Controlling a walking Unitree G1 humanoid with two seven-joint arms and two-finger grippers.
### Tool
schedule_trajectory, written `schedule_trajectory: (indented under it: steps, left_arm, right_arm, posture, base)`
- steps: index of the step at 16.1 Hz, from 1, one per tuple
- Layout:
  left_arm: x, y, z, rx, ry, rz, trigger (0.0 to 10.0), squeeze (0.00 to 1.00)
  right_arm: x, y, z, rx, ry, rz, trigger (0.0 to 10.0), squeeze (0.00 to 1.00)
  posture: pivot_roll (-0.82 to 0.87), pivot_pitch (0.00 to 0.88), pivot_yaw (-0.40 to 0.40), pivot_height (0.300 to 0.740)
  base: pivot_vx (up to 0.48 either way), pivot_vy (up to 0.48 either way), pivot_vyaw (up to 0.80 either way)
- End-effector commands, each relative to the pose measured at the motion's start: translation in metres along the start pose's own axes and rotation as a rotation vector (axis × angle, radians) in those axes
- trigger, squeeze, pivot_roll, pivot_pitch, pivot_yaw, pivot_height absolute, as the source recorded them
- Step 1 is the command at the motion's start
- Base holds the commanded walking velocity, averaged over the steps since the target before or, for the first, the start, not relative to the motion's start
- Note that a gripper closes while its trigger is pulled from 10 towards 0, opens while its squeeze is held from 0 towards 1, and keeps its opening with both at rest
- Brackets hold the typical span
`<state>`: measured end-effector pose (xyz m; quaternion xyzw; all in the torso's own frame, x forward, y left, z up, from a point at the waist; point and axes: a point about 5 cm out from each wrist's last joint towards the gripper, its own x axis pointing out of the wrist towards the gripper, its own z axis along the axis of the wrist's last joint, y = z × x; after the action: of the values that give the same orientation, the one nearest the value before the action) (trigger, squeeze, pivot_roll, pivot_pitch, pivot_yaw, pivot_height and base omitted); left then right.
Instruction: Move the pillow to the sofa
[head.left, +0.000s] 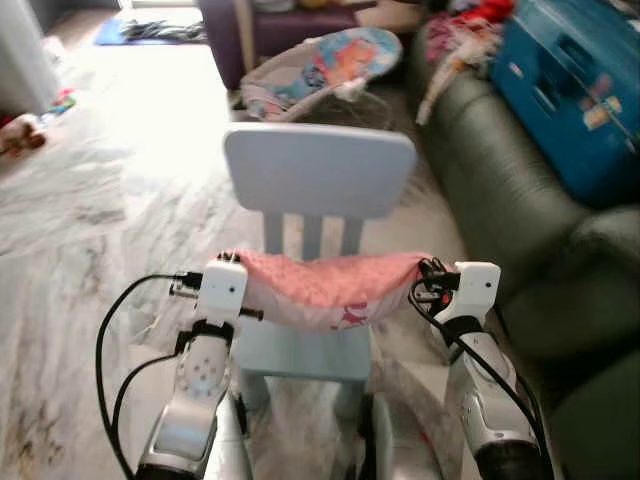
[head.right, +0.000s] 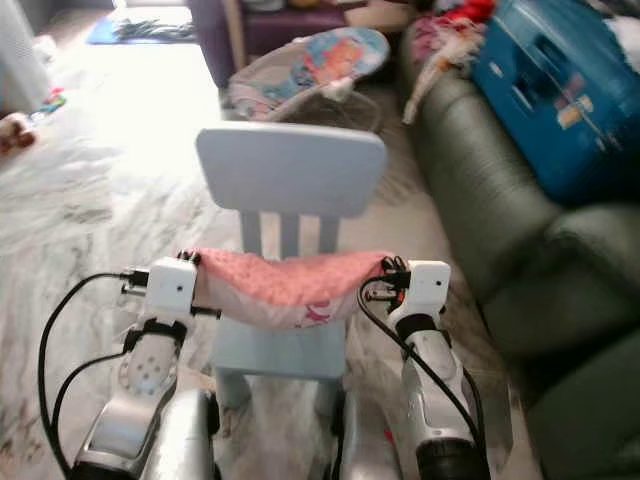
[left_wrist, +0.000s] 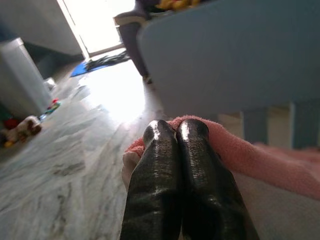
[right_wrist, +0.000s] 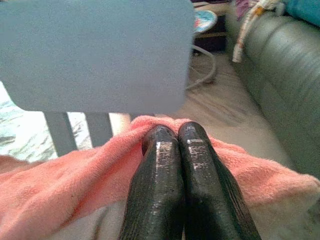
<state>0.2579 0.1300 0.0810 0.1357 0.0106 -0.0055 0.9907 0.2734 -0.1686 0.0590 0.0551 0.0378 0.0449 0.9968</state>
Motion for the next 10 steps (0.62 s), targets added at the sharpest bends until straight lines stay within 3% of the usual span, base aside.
schedule_trajectory:
  steps: [1, 5, 10]
  left_arm:
    - [0.0035, 0.0007, 0.0001, -0.002, 0.012, 0.018, 10.0, 0.0]
    - [0.0104, -0.0002, 0.0043, 0.011, -0.003, 0.014, 10.0, 0.0]
    - [0.0102, -0.004, 0.0034, -0.008, -0.007, -0.037, 10.0, 0.0]
  right_arm:
    - [0.0041, 0.0017, 0.0086, -0.005, -0.029, 0.004, 10.0, 0.0]
    - [0.0081, -0.0029, 0.0139, -0.01, -0.04, -0.006, 10.0, 0.0]
    - [0.0022, -0.0021, 0.0116, -0.002, -0.036, -0.013, 10.0, 0.0]
  posture:
    - [0.06, 0.0, -0.055, 0.697]
    - [0.06, 0.0, -0.054, 0.74]
    - [0.05, 0.0, -0.051, 0.74]
  base:
    - [0.0, 0.0, 0.0]
    - [0.0, 0.0, 0.0]
    - [0.0, 0.0, 0.0]
